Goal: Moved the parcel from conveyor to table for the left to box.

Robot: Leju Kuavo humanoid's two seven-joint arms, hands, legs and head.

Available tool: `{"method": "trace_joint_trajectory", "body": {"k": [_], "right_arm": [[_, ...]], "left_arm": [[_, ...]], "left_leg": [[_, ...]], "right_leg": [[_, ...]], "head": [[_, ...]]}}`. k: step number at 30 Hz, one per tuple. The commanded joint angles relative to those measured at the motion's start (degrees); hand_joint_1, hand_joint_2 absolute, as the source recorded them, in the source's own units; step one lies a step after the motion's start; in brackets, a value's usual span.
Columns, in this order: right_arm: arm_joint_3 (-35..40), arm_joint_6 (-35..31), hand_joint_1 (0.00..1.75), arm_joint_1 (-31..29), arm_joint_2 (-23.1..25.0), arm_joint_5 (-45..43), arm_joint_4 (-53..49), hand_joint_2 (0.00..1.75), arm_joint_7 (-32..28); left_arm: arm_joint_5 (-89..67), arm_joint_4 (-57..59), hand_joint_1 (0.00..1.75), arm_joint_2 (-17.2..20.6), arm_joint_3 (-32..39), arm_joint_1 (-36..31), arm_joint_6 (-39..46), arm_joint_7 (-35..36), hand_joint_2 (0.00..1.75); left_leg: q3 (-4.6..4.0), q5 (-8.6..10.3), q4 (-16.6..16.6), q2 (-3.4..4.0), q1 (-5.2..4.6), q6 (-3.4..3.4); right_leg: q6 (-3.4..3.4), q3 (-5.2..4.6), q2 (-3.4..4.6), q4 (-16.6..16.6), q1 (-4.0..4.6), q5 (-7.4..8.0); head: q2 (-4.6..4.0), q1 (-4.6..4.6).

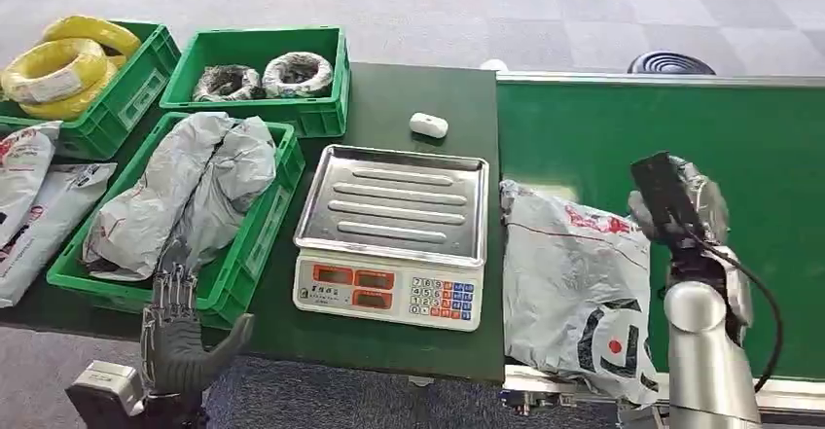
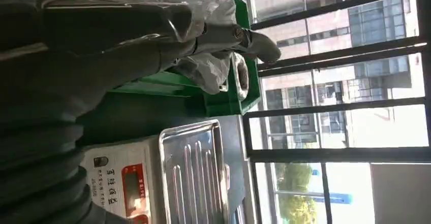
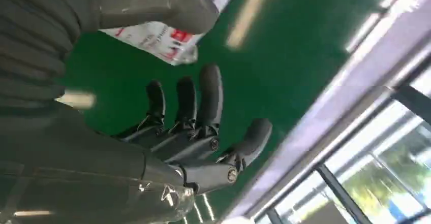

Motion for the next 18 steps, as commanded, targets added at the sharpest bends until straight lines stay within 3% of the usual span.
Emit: {"method": "trace_joint_trajectory", "body": {"k": [1,6,13,14,15,18], "right_arm": [[7.3,3.2,0.0,-8.6,-1.6,6.3,33.8,1.75,1.7],[8.1,5.2,0.0,-10.4,-2.7,9.0,42.0,1.75,3.4],[8.0,8.4,0.0,-11.0,-3.7,10.1,46.0,1.75,3.4],[7.9,8.2,0.47,-11.0,-3.6,10.1,46.1,1.75,3.2],[7.9,8.4,1.69,-11.1,-3.4,10.0,46.1,1.75,2.4],[8.0,8.5,1.75,-11.8,-3.0,10.0,46.0,1.75,1.8]], "left_arm": [[-0.6,5.3,0.0,0.2,-0.6,-4.2,-1.0,1.9,1.75],[-0.9,6.3,0.0,-0.1,-0.4,-4.8,-1.3,2.4,1.75],[-0.8,7.0,0.0,-0.1,0.1,-5.2,-1.6,2.5,1.75],[-0.7,7.3,0.0,-0.1,0.2,-5.3,-1.7,2.4,1.75],[-0.7,7.2,0.0,-0.1,0.3,-5.4,-1.7,2.4,1.75],[-0.7,6.9,0.0,-0.1,0.5,-5.2,-1.7,2.4,1.75]], "left_leg": [[0.15,0.05,-0.1,0.11,0.03,0.01],[0.14,0.08,-0.2,0.0,0.0,0.02],[0.0,0.08,-0.1,-0.01,-0.03,0.03],[-0.05,0.07,-0.1,-0.05,-0.03,0.02],[-0.07,0.05,0.0,-0.07,-0.03,0.02],[-0.04,0.09,-0.1,-0.01,-0.02,0.01]], "right_leg": [[0.0,0.12,0.08,-0.2,0.04,0.09],[0.01,0.13,-0.03,-0.2,0.0,0.09],[0.02,-0.03,-0.02,-0.1,-0.02,0.09],[0.01,-0.08,-0.07,-0.1,-0.02,0.06],[0.01,-0.11,-0.07,0.0,-0.02,0.03],[0.0,-0.08,-0.04,-0.1,-0.02,0.08]], "head": [[0.0,0.0],[0.0,-0.02],[-0.02,-0.04],[0.0,-0.02],[0.0,-0.02],[0.0,-0.02]]}}
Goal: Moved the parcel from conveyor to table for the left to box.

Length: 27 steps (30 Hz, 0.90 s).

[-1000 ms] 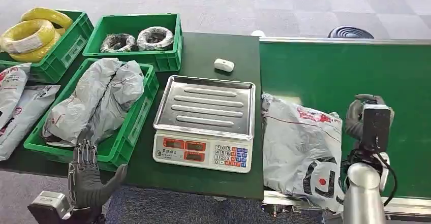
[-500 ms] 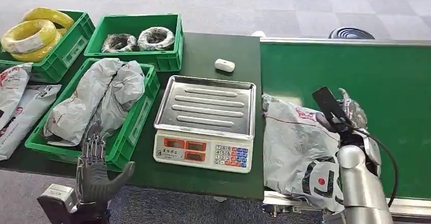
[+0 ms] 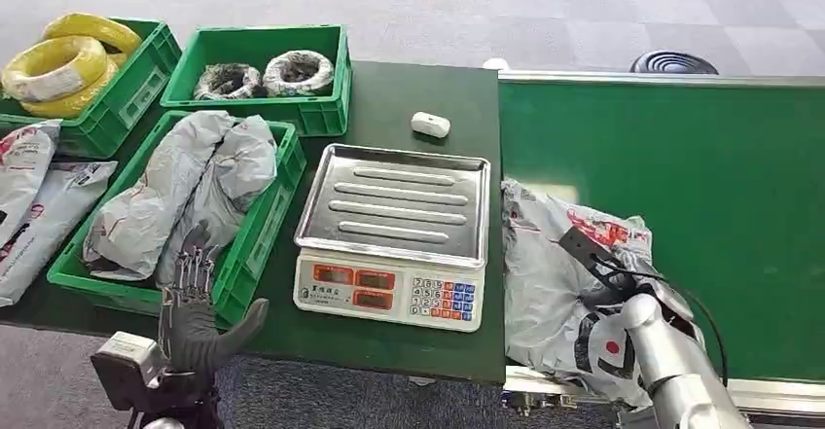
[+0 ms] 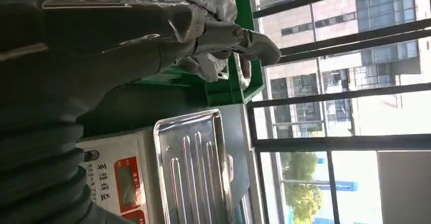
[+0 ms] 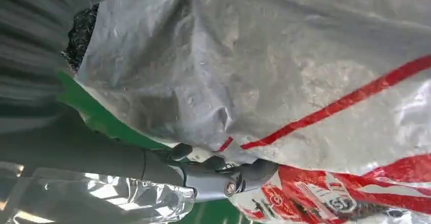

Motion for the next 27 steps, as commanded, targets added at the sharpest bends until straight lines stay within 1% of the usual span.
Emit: {"method": "trace_joint_trajectory", "body": {"k": [1,3,5,6,8,10,12,14,15,16,17,18,20,21,22,23,24,25,26,27], "right_arm": [[1.5,0.5,1.75,-3.9,0.4,-0.3,8.2,1.75,-2.2],[1.5,-0.1,1.75,-4.4,0.8,-0.3,7.8,1.75,-2.5],[1.1,-1.5,1.75,-4.4,1.2,-0.9,6.7,1.75,-4.0],[0.5,-2.6,1.75,-4.1,1.5,-1.9,5.6,1.75,-5.8],[0.5,-2.7,1.75,-4.2,1.5,-2.0,5.2,1.75,-6.0],[0.2,-3.4,1.75,-3.4,1.6,-3.1,2.6,1.75,-7.7],[0.1,-3.4,1.75,-3.2,1.6,-3.6,1.6,1.75,-8.1],[-1.0,-5.1,1.75,-3.7,2.0,-4.8,0.6,1.75,-8.2],[-1.9,-6.5,1.75,-3.9,2.1,-5.5,0.0,1.75,-7.6],[-3.9,-10.1,1.75,-4.2,2.6,-7.3,-1.5,1.75,-7.7],[-3.9,-10.1,1.75,-4.4,2.5,-7.2,-1.6,1.75,-7.7],[-3.9,-9.9,1.75,-4.3,2.4,-7.4,-2.3,1.75,-7.7],[-3.9,-9.9,1.75,-4.3,2.4,-7.4,-2.3,1.75,-7.7],[-5.4,-11.0,1.75,-3.9,2.9,-8.9,-3.2,1.75,-7.8],[-6.4,-13.0,1.75,-3.5,3.2,-9.8,-4.4,1.75,-8.1],[-7.3,-21.4,1.75,-2.5,3.1,-7.7,-8.1,1.75,-4.9],[-7.5,-21.7,1.75,-1.8,3.0,-6.8,-11.1,1.75,-3.0],[-9.9,-26.9,1.75,-0.2,3.8,-7.2,-16.4,1.75,-2.8],[-11.5,-29.5,1.75,2.2,4.2,-6.5,-23.5,1.75,-2.1],[-12.3,-30.5,1.75,4.3,4.6,-6.6,-29.2,1.75,-2.2]], "left_arm": [[0.0,3.4,0.0,0.2,0.9,-1.2,-0.2,0.3,1.75],[0.0,2.8,0.0,0.1,1.1,-0.6,-0.2,0.2,1.75],[-0.2,2.3,0.0,-0.1,1.4,0.1,-0.2,0.2,1.75],[-0.3,1.5,0.0,-0.1,1.5,0.8,-0.3,0.0,1.75],[-0.4,1.2,0.0,0.1,1.6,1.3,-0.4,-0.1,1.75],[-0.4,0.6,0.0,0.0,2.0,1.6,-0.5,-0.4,1.75],[-0.4,0.5,0.0,0.0,2.2,1.6,-0.5,-0.5,1.75],[-0.4,0.4,0.0,0.4,2.2,1.5,-0.5,-0.5,1.75],[-0.3,0.3,0.0,0.5,2.2,1.6,-0.5,-0.6,1.75],[-0.1,0.0,0.0,0.6,2.2,1.8,-0.3,-0.8,1.75],[-0.1,-0.1,0.0,0.6,2.3,1.8,-0.3,-0.8,1.75],[-0.1,-0.2,0.0,0.6,2.3,2.0,-0.3,-0.8,1.75],[-0.1,-0.2,0.0,0.6,2.3,2.0,-0.3,-0.8,1.75],[-0.1,-0.4,0.0,0.6,2.2,2.1,-0.2,-0.9,1.75],[0.0,-0.6,0.0,0.6,2.2,2.3,-0.1,-1.0,1.75],[0.0,-1.4,0.0,0.6,2.1,2.7,0.3,-1.7,1.75],[-0.1,-1.8,0.0,0.6,1.9,2.9,0.5,-1.8,1.75],[-0.7,-2.2,0.0,0.7,1.5,2.8,1.0,-2.6,1.75],[-1.3,-2.7,0.0,0.8,1.2,2.6,1.5,-3.1,1.75],[-1.6,-3.0,0.0,0.9,1.0,2.3,1.9,-3.3,1.75]], "left_leg": [[0.07,0.05,-0.1,0.06,-0.01,0.0],[0.08,0.05,-0.1,0.11,-0.02,0.0],[0.07,0.01,0.0,0.11,-0.02,0.0],[0.09,0.03,-0.1,0.13,-0.02,0.0],[0.1,0.02,-0.1,0.18,-0.02,-0.01],[0.06,-0.01,0.0,0.14,-0.02,-0.01],[0.05,0.0,0.0,0.1,-0.02,-0.01],[0.05,0.02,-0.1,0.13,-0.03,-0.01],[0.02,0.01,0.0,0.13,-0.04,-0.01],[0.03,0.02,0.0,0.18,-0.03,-0.01],[0.0,0.01,0.0,0.12,-0.03,-0.01],[-0.02,0.03,0.0,0.24,-0.06,-0.01],[-0.01,0.01,0.0,0.13,-0.05,0.0],[0.02,0.03,-0.1,0.18,-0.06,0.0],[0.02,0.02,0.0,0.15,-0.03,0.0],[0.0,0.02,0.0,0.11,-0.04,0.0],[0.02,0.01,-0.1,0.18,-0.06,-0.01],[-0.04,0.01,0.0,0.13,-0.05,-0.01],[-0.05,0.01,0.0,0.08,-0.07,-0.01],[-0.08,0.02,0.0,0.02,-0.07,-0.02]], "right_leg": [[-0.01,0.06,0.03,-0.1,-0.01,0.06],[-0.01,0.08,0.07,-0.1,-0.01,0.08],[-0.01,0.06,0.09,0.0,-0.02,0.04],[-0.01,0.07,0.1,-0.1,-0.01,0.06],[-0.02,0.07,0.15,-0.1,-0.01,0.06],[-0.02,0.04,0.13,0.0,-0.01,0.03],[-0.02,0.03,0.09,0.0,-0.01,0.03],[-0.02,0.01,0.1,0.0,-0.03,0.04],[-0.01,-0.03,0.11,0.0,-0.03,0.03],[-0.02,-0.02,0.15,0.0,-0.02,0.06],[-0.01,-0.03,0.1,0.0,-0.03,0.03],[-0.02,-0.1,0.21,0.0,-0.05,0.08],[-0.01,-0.04,0.12,0.0,-0.04,0.04],[-0.01,-0.02,0.16,0.0,-0.04,0.06],[-0.02,-0.01,0.13,0.0,-0.02,0.05],[-0.01,-0.02,0.1,0.0,-0.03,0.03],[-0.02,-0.03,0.15,0.0,-0.05,0.05],[-0.02,-0.08,0.12,0.0,-0.04,0.03],[-0.01,-0.09,0.07,0.1,-0.06,0.01],[-0.02,-0.1,-0.01,0.1,-0.06,-0.01]], "head": [[0.0,0.02],[-0.02,0.0],[0.0,0.0],[0.0,0.02],[0.0,0.0],[0.0,0.0],[0.0,0.0],[0.0,0.0],[0.0,0.0],[0.0,0.0],[0.0,0.0],[0.0,0.0],[0.0,0.0],[0.0,0.0],[0.0,0.02],[0.0,0.0],[0.0,0.02],[0.0,0.0],[0.0,-0.02],[0.0,0.0]]}}
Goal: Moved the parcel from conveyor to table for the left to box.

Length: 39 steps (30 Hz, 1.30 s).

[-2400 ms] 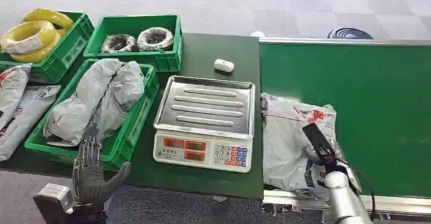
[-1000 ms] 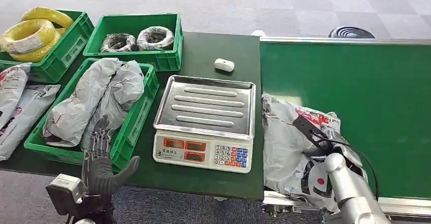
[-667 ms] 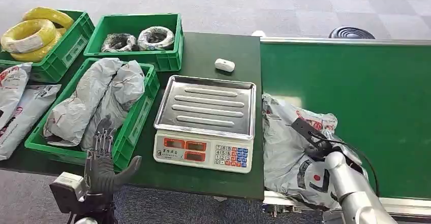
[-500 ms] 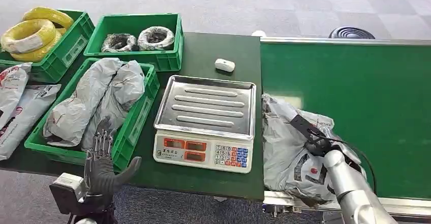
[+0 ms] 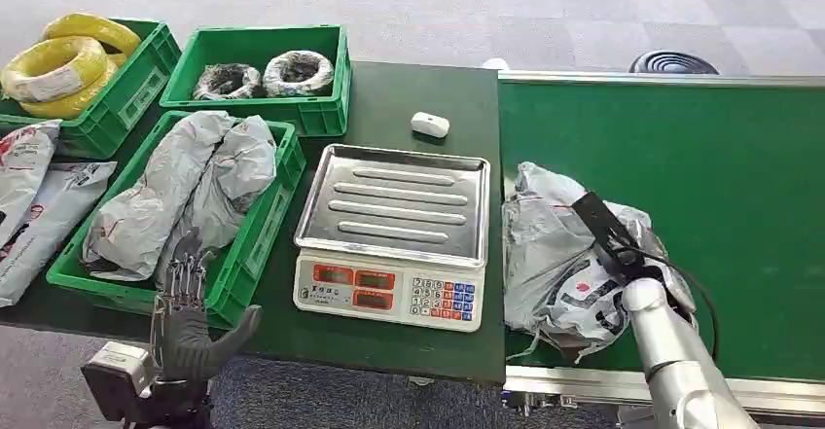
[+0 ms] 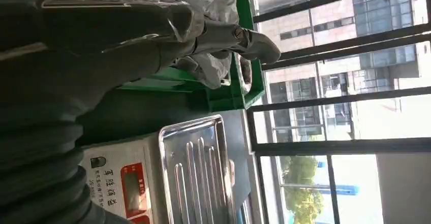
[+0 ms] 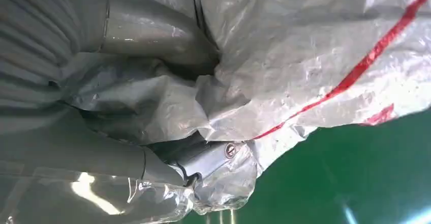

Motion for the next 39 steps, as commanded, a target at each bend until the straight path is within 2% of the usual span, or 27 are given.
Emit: {"method": "trace_joint_trajectory", "body": {"k": [1,2,5,7,9,11,12,13,14,15,16,17,18,19,20,21,22,25,31,38,39], "right_arm": [[-11.1,-18.9,1.75,8.1,4.2,1.6,-31.6,1.75,2.8],[-12.4,-23.4,1.75,10.6,5.5,0.4,-38.6,1.75,-0.6],[-12.5,-31.4,1.75,13.5,8.2,1.5,-49.5,1.75,-8.9],[-8.7,-31.2,1.75,12.1,9.2,1.1,-50.8,1.75,-11.6],[-7.1,-31.4,1.75,10.3,10.5,3.6,-49.9,1.75,-10.3],[-1.5,-26.4,1.75,7.3,9.9,1.3,-46.8,1.75,-12.7],[0.1,-26.2,1.75,5.5,10.6,1.2,-44.6,1.75,-12.9],[2.4,-23.5,1.75,4.2,10.6,-0.2,-43.1,1.75,-14.4],[5.0,-17.3,1.75,2.6,11.5,-7.2,-41.2,1.75,-18.7],[5.7,-17.5,1.75,1.7,12.1,-7.0,-39.8,1.75,-18.8],[7.6,-11.5,1.75,0.6,12.1,-9.9,-37.4,1.75,-18.8],[8.6,-7.4,1.75,-0.9,12.7,-11.0,-33.9,1.75,-17.7],[8.6,-7.6,1.75,-1.3,12.9,-11.2,-32.9,1.75,-17.9],[8.9,0.6,1.75,-2.6,13.1,-16.1,-28.6,1.75,-17.0],[9.3,3.8,1.75,-4.2,13.0,-17.7,-23.2,1.75,-16.3],[9.2,3.2,1.75,-4.6,13.1,-17.9,-21.2,1.75,-17.7],[9.0,7.0,1.75,-6.1,13.1,-20.1,-16.2,1.75,-16.2],[11.0,9.9,1.75,-9.8,12.2,-19.3,-3.6,1.75,-17.0],[13.8,13.0,1.75,-13.4,13.7,-17.1,8.0,1.75,-17.0],[15.4,12.6,1.75,-13.8,13.9,-15.3,8.7,1.75,-17.5],[15.9,11.4,0.0,-13.8,14.2,-14.4,8.9,1.75,-17.5]], "left_arm": [[-2.4,-1.9,0.0,1.0,-0.5,0.0,2.6,-2.3,1.75],[-3.1,-1.8,0.0,1.0,-0.6,-0.6,3.0,-2.6,1.75],[-4.3,-0.3,0.0,1.4,-1.0,-3.6,3.7,-3.4,1.75],[-4.7,0.8,0.0,2.0,-0.9,-5.6,4.2,-3.7,1.75],[-4.6,1.9,0.0,2.1,-0.5,-6.9,4.3,-3.7,1.75],[-4.7,2.5,0.0,2.7,-0.4,-8.0,4.4,-4.4,1.75],[-4.8,2.8,0.0,2.8,-0.3,-8.5,4.6,-4.6,1.75],[-4.8,3.1,0.0,2.8,-0.1,-9.1,4.5,-4.8,1.75],[-4.6,3.4,0.0,3.2,0.0,-10.2,4.3,-5.2,1.75],[-4.4,3.5,0.0,3.3,0.3,-10.8,4.2,-5.1,1.75],[-4.1,3.6,0.0,3.7,0.4,-11.6,3.9,-5.1,1.75],[-3.4,4.3,0.0,4.2,0.7,-13.3,3.2,-4.8,1.75],[-3.2,4.4,0.0,4.2,0.9,-13.7,3.1,-4.6,1.75],[-2.8,4.8,0.0,4.3,1.2,-14.7,2.4,-4.1,1.75],[-2.4,5.4,0.0,4.3,1.8,-15.9,1.9,-3.6,1.75],[-2.3,5.5,0.0,4.3,1.9,-16.3,1.7,-3.4,1.75],[-2.1,5.8,0.0,4.3,2.1,-17.1,1.2,-3.0,1.75],[-2.7,6.5,0.0,3.8,2.6,-19.3,0.4,-1.2,1.75],[-3.1,7.4,0.0,3.2,3.0,-20.1,-0.1,-0.3,1.75],[-3.3,7.4,0.0,3.2,3.2,-20.0,-0.3,0.1,1.75],[-3.4,7.4,0.0,3.2,3.2,-19.9,-0.3,0.2,1.75]], "left_leg": [[-0.11,0.02,0.0,-0.07,-0.04,-0.02],[-0.08,0.0,0.0,-0.09,-0.04,-0.02],[-0.11,0.01,0.0,-0.14,-0.04,-0.04],[-0.18,0.03,0.0,-0.18,-0.03,-0.05],[-0.23,0.05,0.0,0.07,-0.04,-0.06],[-0.12,0.05,-0.1,0.25,0.0,-0.04],[-0.08,0.09,-0.1,0.53,-0.01,-0.04],[-0.06,0.07,-0.1,0.47,-0.01,-0.03],[-0.06,0.08,-0.1,0.52,-0.01,-0.03],[-0.07,0.05,0.0,0.53,-0.01,-0.03],[-0.04,0.08,-0.1,0.67,-0.01,-0.05],[-0.03,0.08,-0.1,0.46,0.02,-0.07],[0.0,0.13,-0.1,0.5,0.02,-0.08],[0.05,0.15,-0.1,0.48,0.05,-0.1],[0.03,0.17,-0.1,0.45,0.05,-0.11],[0.07,0.17,-0.1,0.3,0.06,-0.08],[0.06,0.15,-0.1,0.29,0.08,-0.07],[0.08,0.18,-0.1,0.32,0.08,-0.05],[0.02,0.14,-0.1,0.21,0.03,-0.06],[-0.11,0.15,0.0,0.1,0.05,-0.07],[-0.1,0.13,0.0,0.14,0.04,-0.06]], "right_leg": [[-0.02,-0.13,-0.09,0.0,-0.04,-0.02],[-0.03,-0.08,-0.1,0.0,-0.03,-0.03],[-0.05,-0.13,-0.08,0.0,-0.04,-0.03],[-0.06,-0.19,-0.12,0.1,-0.03,-0.03],[-0.08,-0.35,0.12,0.1,-0.04,0.04],[-0.07,-0.24,0.22,0.0,0.02,0.08],[-0.07,-0.3,0.45,0.0,0.01,0.18],[-0.05,-0.26,0.42,0.1,0.01,0.12],[-0.06,-0.27,0.48,0.1,0.01,0.15],[-0.05,-0.27,0.5,0.1,0.0,0.12],[-0.07,-0.29,0.63,0.1,0.01,0.19],[-0.08,-0.2,0.42,0.1,0.03,0.15],[-0.1,-0.2,0.45,0.0,0.03,0.19],[-0.11,-0.14,0.43,0.0,0.06,0.19],[-0.12,-0.15,0.41,0.0,0.07,0.2],[-0.1,-0.04,0.26,0.0,0.07,0.15],[-0.09,-0.04,0.25,0.0,0.09,0.14],[-0.07,-0.03,0.28,0.0,0.09,0.19],[-0.07,-0.05,0.17,0.0,0.04,0.11],[-0.08,-0.18,0.04,0.1,0.05,0.08],[-0.07,-0.18,0.09,0.1,0.04,0.08]], "head": [[0.0,0.02],[0.0,0.04],[-0.02,0.02],[0.0,0.02],[0.0,0.02],[-0.02,0.0],[0.0,0.0],[0.0,0.02],[0.0,0.02],[0.0,0.02],[0.0,0.02],[0.0,0.04],[0.0,0.02],[0.0,0.02],[0.0,0.02],[-0.02,0.02],[0.0,0.04],[0.0,0.02],[0.0,0.02],[0.0,0.04],[0.0,0.02]]}}
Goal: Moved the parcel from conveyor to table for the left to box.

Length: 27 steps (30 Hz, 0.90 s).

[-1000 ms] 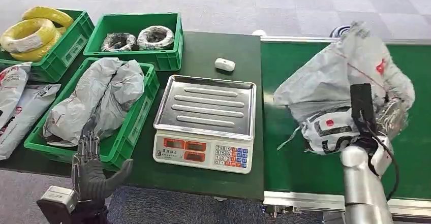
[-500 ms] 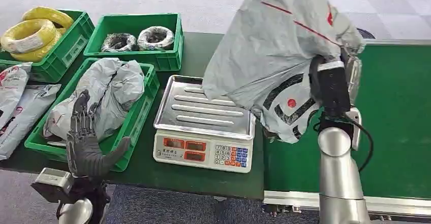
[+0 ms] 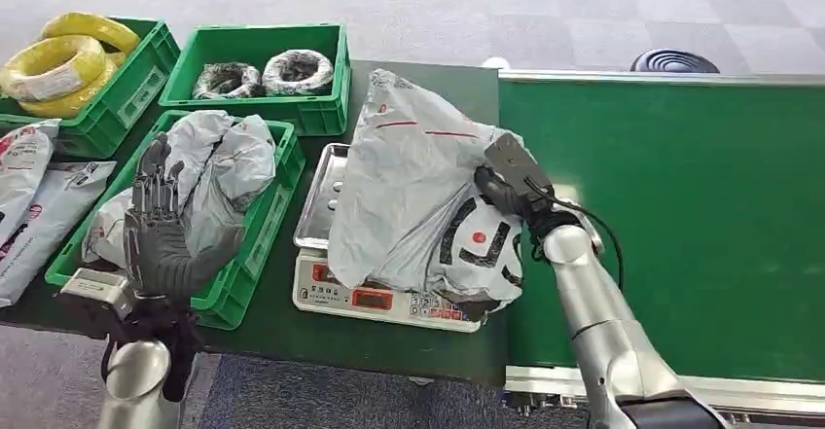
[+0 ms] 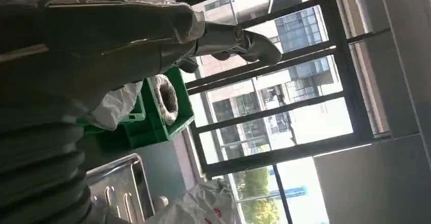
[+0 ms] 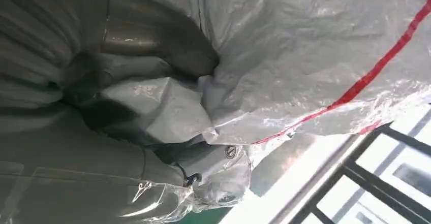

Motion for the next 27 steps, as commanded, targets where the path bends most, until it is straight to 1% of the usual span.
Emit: {"method": "trace_joint_trajectory", "body": {"k": [1,2,4,6,7,9,12,13,14,15,16,17,18,19,21,22,23,24,25,26,27], "right_arm": [[4.7,-4.7,0.0,-5.6,2.0,4.1,13.0,1.75,-1.0],[4.7,-6.0,0.0,-5.7,2.5,4.5,13.4,1.75,-1.8],[4.0,-6.3,0.0,-5.9,3.1,3.7,13.4,1.75,-4.6],[3.5,-7.4,0.0,-6.1,3.3,3.3,12.7,1.75,-7.0],[2.8,-8.3,0.0,-6.2,3.5,2.7,11.8,1.75,-8.5],[1.9,-9.5,0.0,-6.7,4.1,1.7,10.1,1.75,-10.0],[-0.3,-10.6,0.0,-7.4,5.0,-0.9,6.7,1.75,-10.7],[-2.0,-11.3,0.0,-7.0,5.4,-3.0,4.8,1.75,-11.8],[-4.1,-11.3,0.0,-6.2,5.7,-6.5,2.0,1.75,-13.7],[-3.6,-10.5,0.0,-5.4,5.1,-7.2,-0.1,1.75,-13.3],[-4.7,-9.7,0.0,-4.2,5.0,-9.8,-2.8,1.75,-13.5],[-6.5,-9.5,0.0,-2.8,5.0,-13.8,-5.8,1.75,-15.1],[-6.3,-9.2,0.0,-1.4,4.4,-15.2,-8.5,1.75,-15.3],[-6.1,-9.4,0.0,-0.4,3.8,-16.2,-10.3,1.75,-14.8],[-7.2,-11.8,0.0,3.0,2.9,-19.1,-16.0,1.75,-15.8],[-7.0,-11.6,0.0,4.0,2.3,-19.7,-17.8,1.75,-15.5],[-7.0,-11.5,0.0,4.3,2.1,-19.9,-18.2,1.75,-15.4],[-7.0,-11.5,0.0,4.3,2.1,-19.9,-18.2,1.75,-15.4],[-6.8,-11.3,0.0,4.2,2.1,-20.0,-17.9,1.75,-15.3],[-7.3,-12.5,0.0,4.4,2.2,-20.3,-18.2,1.75,-15.6],[-7.8,-14.0,0.0,5.8,1.6,-21.1,-20.2,1.75,-16.1]], "left_arm": [[-0.9,3.5,0.0,0.6,1.2,-1.2,-0.3,1.3,1.75],[-1.3,3.6,0.0,0.8,1.2,-1.1,-0.5,1.8,1.75],[-2.6,4.0,0.0,1.3,0.6,-1.1,-1.3,3.2,1.75],[-5.8,6.2,0.0,1.9,-1.2,-2.2,-1.9,6.6,1.75],[-8.6,8.8,0.0,2.4,-3.1,-3.6,-3.0,10.5,1.75],[-13.9,15.5,0.0,2.8,-6.6,-7.7,-2.6,14.4,1.75],[-16.8,27.2,0.0,1.5,-11.4,-15.5,-2.3,15.5,1.75],[-17.0,30.9,0.0,0.9,-13.1,-18.0,-2.1,15.4,1.75],[-18.1,34.7,0.0,0.3,-15.4,-20.9,-1.4,15.8,1.75],[-18.2,37.0,0.0,-0.5,-16.2,-22.8,-0.5,15.9,1.75],[-17.9,38.7,0.0,-0.9,-17.3,-24.4,-0.4,15.9,1.75],[-18.1,40.5,0.0,-1.2,-18.6,-26.4,-0.7,16.7,1.75],[-18.2,42.2,0.0,-1.8,-19.5,-28.0,-0.4,17.5,1.75],[-18.0,43.1,0.0,-2.2,-20.0,-29.0,-0.5,17.7,1.75],[-18.3,46.7,0.0,-3.8,-21.4,-31.8,-0.9,18.2,1.75],[-18.2,47.8,0.0,-4.3,-21.6,-32.5,-0.5,18.3,1.75],[-18.2,48.0,0.0,-4.4,-21.7,-32.6,-0.4,18.2,1.75],[-18.2,48.0,0.0,-4.4,-21.7,-32.6,-0.4,18.2,1.75],[-18.1,48.0,0.0,-4.3,-21.8,-32.5,-0.3,18.1,1.75],[-18.1,48.3,0.0,-4.3,-21.9,-32.6,-0.4,18.1,1.75],[-18.2,49.7,0.0,-5.0,-22.3,-33.7,-0.7,18.2,1.75]], "left_leg": [[0.09,0.02,-0.1,0.14,-0.03,0.0],[0.08,0.01,0.0,0.19,-0.03,0.0],[0.09,0.01,-0.1,0.27,-0.03,-0.01],[0.06,0.05,-0.1,0.15,-0.03,-0.01],[0.04,0.05,-0.1,0.09,-0.03,-0.01],[-0.01,0.09,0.0,-0.03,-0.04,0.0],[-0.1,0.15,0.0,-0.21,-0.05,0.0],[-0.1,0.13,0.0,-0.19,-0.06,0.01],[-0.11,0.18,0.0,-0.25,-0.06,0.01],[-0.14,0.18,0.0,-0.31,-0.04,0.02],[-0.16,0.21,0.1,-0.31,-0.03,0.02],[-0.14,0.2,0.1,-0.37,-0.04,0.03],[-0.13,0.18,0.1,-0.38,-0.01,0.02],[-0.14,0.2,0.1,-0.44,-0.01,0.03],[-0.08,0.17,0.1,-0.45,-0.01,0.03],[-0.08,0.18,0.1,-0.51,0.01,0.04],[-0.07,0.15,0.1,-0.43,0.02,0.02],[-0.08,0.19,0.1,-0.54,0.01,0.03],[-0.09,0.15,0.1,-0.41,-0.01,0.01],[-0.07,0.16,0.1,-0.38,-0.01,0.01],[-0.08,0.16,0.1,-0.35,-0.01,0.0]], "right_leg": [[-0.01,0.04,0.1,0.0,-0.02,0.05],[-0.01,0.01,0.16,0.0,-0.02,0.05],[-0.01,0.0,0.23,0.0,-0.02,0.06],[-0.02,0.01,0.11,0.0,-0.02,0.06],[-0.01,0.01,0.05,0.0,-0.02,0.05],[-0.01,-0.03,-0.08,0.0,-0.03,0.04],[-0.01,-0.07,-0.26,0.1,-0.05,0.03],[0.0,-0.08,-0.23,0.1,-0.06,0.02],[0.0,-0.07,-0.29,0.0,-0.06,0.04],[0.01,-0.05,-0.35,0.0,-0.04,0.04],[0.01,-0.06,-0.36,0.0,-0.03,0.07],[0.02,-0.05,-0.4,0.0,-0.04,0.03],[0.04,-0.02,-0.41,0.0,-0.02,0.04],[0.04,0.0,-0.47,0.0,-0.02,0.04],[0.05,0.08,-0.45,-0.1,-0.02,0.04],[0.05,0.11,-0.5,-0.1,0.0,0.05],[0.05,0.07,-0.42,-0.1,-0.01,0.04],[0.05,0.09,-0.53,-0.1,-0.01,0.04],[0.04,0.02,-0.4,0.0,-0.04,0.03],[0.03,0.02,-0.38,0.0,-0.03,0.04],[0.02,0.0,-0.37,0.0,-0.03,0.05]], "head": [[0.0,0.0],[-0.02,-0.02],[0.0,0.0],[0.0,-0.02],[0.0,0.0],[-0.02,-0.02],[0.0,0.0],[0.0,0.0],[0.0,0.0],[0.0,0.0],[-0.02,-0.02],[0.0,-0.02],[0.0,0.0],[0.0,-0.02],[0.0,-0.02],[0.0,0.0],[0.0,-0.02],[0.0,0.0],[0.0,-0.02],[0.0,-0.04],[0.0,0.0]]}}
